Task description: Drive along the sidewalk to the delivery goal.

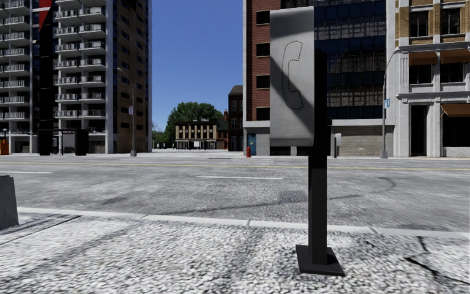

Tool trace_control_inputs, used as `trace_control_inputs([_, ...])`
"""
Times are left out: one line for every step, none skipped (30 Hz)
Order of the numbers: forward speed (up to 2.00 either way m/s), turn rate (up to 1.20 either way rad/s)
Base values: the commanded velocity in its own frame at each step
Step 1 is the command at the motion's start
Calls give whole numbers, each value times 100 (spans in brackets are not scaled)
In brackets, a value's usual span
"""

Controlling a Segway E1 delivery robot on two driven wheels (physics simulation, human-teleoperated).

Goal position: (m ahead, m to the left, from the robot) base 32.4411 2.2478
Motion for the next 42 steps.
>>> trace_control_inputs([0,0])
trace_control_inputs([0,0])
trace_control_inputs([0,0])
trace_control_inputs([0,0])
trace_control_inputs([0,0])
trace_control_inputs([0,0])
trace_control_inputs([0,0])
trace_control_inputs([0,0])
trace_control_inputs([0,0])
trace_control_inputs([0,0])
trace_control_inputs([0,0])
trace_control_inputs([0,0])
trace_control_inputs([0,0])
trace_control_inputs([0,0])
trace_control_inputs([0,0])
trace_control_inputs([0,0])
trace_control_inputs([0,0])
trace_control_inputs([0,0])
trace_control_inputs([0,0])
trace_control_inputs([0,0])
trace_control_inputs([0,0])
trace_control_inputs([0,0])
trace_control_inputs([0,0])
trace_control_inputs([0,0])
trace_control_inputs([0,0])
trace_control_inputs([0,0])
trace_control_inputs([0,0])
trace_control_inputs([0,0])
trace_control_inputs([0,0])
trace_control_inputs([0,0])
trace_control_inputs([1,7])
trace_control_inputs([1,7])
trace_control_inputs([14,15])
trace_control_inputs([37,21])
trace_control_inputs([55,28])
trace_control_inputs([62,38])
trace_control_inputs([62,38])
trace_control_inputs([64,53])
trace_control_inputs([64,66])
trace_control_inputs([64,73])
trace_control_inputs([64,75])
trace_control_inputs([64,75])
